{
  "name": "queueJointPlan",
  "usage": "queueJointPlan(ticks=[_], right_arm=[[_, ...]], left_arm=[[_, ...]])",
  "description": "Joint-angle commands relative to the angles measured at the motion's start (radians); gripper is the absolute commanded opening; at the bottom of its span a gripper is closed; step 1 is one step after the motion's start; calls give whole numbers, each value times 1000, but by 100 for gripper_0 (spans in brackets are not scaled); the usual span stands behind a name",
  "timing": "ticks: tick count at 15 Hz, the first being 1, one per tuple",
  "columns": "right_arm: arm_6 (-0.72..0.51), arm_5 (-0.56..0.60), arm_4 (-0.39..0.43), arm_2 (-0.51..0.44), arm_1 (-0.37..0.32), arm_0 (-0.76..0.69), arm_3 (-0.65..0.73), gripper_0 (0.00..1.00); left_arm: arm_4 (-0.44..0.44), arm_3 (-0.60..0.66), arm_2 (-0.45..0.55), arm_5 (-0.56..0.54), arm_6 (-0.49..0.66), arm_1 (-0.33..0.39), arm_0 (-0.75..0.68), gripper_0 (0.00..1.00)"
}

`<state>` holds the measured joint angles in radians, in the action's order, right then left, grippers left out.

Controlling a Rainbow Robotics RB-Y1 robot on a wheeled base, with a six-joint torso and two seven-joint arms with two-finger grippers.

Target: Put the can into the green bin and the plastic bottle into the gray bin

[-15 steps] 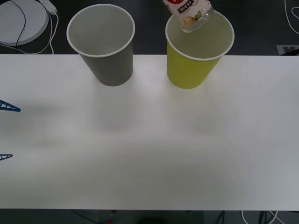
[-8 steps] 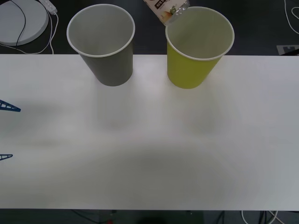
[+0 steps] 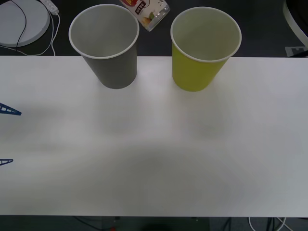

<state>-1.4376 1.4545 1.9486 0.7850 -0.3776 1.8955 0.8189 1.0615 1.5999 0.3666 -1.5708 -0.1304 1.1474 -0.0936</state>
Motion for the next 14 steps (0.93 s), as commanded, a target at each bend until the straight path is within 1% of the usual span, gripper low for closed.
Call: queueJointPlan(ticks=[1,6,9,14], right_arm=[[0,-31,30,0,66,31,-90,0],[-1,-155,69,5,169,62,-230,0],[-1,-215,62,40,200,73,-282,0],[-1,-287,62,56,240,83,-353,0]], left_arm=[[0,0,0,0,0,0,0,100],[0,0,0,0,0,0,0,100],[0,0,0,0,0,0,0,100],[0,0,0,0,0,0,0,100]])
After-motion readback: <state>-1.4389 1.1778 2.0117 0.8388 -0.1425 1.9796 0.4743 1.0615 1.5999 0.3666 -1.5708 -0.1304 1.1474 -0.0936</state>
